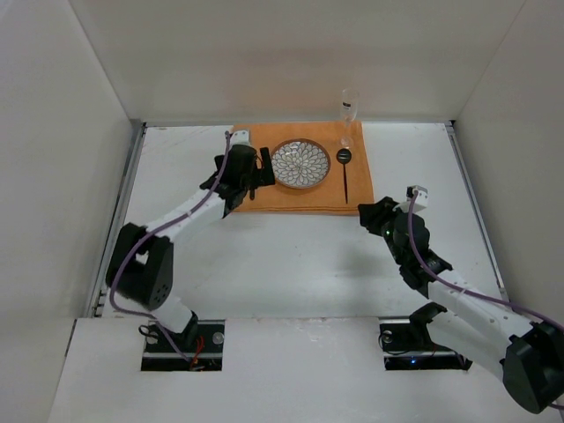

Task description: Set the dinner table for one person

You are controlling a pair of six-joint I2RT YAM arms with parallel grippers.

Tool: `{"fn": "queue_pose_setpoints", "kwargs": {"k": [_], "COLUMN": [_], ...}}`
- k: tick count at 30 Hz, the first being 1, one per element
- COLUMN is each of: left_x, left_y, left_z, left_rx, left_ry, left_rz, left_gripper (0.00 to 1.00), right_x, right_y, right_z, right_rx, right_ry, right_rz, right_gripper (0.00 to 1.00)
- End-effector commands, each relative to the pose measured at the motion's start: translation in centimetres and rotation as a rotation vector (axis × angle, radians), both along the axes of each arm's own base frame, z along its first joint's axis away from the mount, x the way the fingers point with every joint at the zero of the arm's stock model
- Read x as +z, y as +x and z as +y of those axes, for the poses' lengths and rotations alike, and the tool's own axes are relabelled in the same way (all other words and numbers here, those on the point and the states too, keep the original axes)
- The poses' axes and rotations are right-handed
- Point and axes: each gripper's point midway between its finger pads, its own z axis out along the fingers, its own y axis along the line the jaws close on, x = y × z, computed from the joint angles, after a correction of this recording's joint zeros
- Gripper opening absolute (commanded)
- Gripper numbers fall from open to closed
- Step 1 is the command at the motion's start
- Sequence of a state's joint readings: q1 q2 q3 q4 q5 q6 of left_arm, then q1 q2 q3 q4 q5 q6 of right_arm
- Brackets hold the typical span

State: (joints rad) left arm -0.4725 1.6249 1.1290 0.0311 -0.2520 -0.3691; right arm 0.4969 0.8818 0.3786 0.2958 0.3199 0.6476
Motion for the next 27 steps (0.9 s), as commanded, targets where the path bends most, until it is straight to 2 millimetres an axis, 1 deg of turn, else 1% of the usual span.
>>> {"fn": "queue_pose_setpoints", "kwargs": {"k": [1,2,4,5,7,9,10,12,14,15,16,17,20,24,27], "left_x": [3.5,3.4,2.8,2.2,0.7,-1.3,-2.2,-4.0,-5.6,-6.3,-7.0,-7.6,-8.6,-8.9,-9.5], "left_y": [-2.5,-3.7,-6.0,-7.2,-9.3,-11.4,-12.5,-14.7,-16.2,-16.7,-17.0,-17.2,-17.1,-17.3,-17.8], "left_z": [0.5,0.7,0.8,0.7,0.9,1.1,0.7,-0.8,-2.0,-2.3,-2.5,-2.6,-2.9,-3.8,-4.0], "left_rx": [0.062,0.080,0.089,0.083,0.087,0.085,0.069,0.002,-0.039,-0.046,-0.047,-0.040,-0.019,-0.035,-0.055], "left_ry": [-0.079,-0.099,-0.135,-0.157,-0.189,-0.225,-0.239,-0.243,-0.227,-0.214,-0.208,-0.198,-0.192,-0.199,-0.200], "left_rz": [-0.117,-0.131,-0.153,-0.155,-0.143,-0.101,-0.083,-0.043,-0.003,0.015,0.029,0.042,0.070,0.070,0.063], "left_gripper": [1.00,1.00,1.00,1.00,1.00,1.00,1.00,1.00,1.00,1.00,1.00,1.00,1.00,1.00,1.00], "right_x": [2.4,2.5,2.8,2.9,2.7,2.0,1.5,0.7,0.1,-0.1,-0.3,-0.5,-1.1,-1.5,-1.7], "right_y": [0.3,0.2,0.0,0.0,0.1,0.4,0.6,1.0,1.4,1.6,1.7,1.8,2.1,2.0,1.9], "right_z": [-0.5,-0.6,-0.6,-0.7,-0.8,-0.9,-1.1,-1.2,-1.4,-1.6,-1.8,-2.0,-2.6,-3.2,-3.6], "right_rx": [-0.026,-0.026,-0.023,-0.026,-0.036,-0.047,-0.058,-0.071,-0.095,-0.107,-0.119,-0.129,-0.167,-0.195,-0.208], "right_ry": [0.017,0.019,0.020,0.020,0.017,0.005,-0.007,-0.032,-0.053,-0.063,-0.074,-0.083,-0.094,-0.098,-0.094], "right_rz": [-0.074,-0.078,-0.079,-0.081,-0.079,-0.061,-0.049,-0.026,-0.017,-0.016,-0.014,-0.012,-0.009,-0.014,-0.011], "right_gripper": [0.41,0.32,0.20,0.17,0.14,0.14,0.14,0.20,0.33,0.41,0.46,0.50,0.55,0.57,0.57]}}
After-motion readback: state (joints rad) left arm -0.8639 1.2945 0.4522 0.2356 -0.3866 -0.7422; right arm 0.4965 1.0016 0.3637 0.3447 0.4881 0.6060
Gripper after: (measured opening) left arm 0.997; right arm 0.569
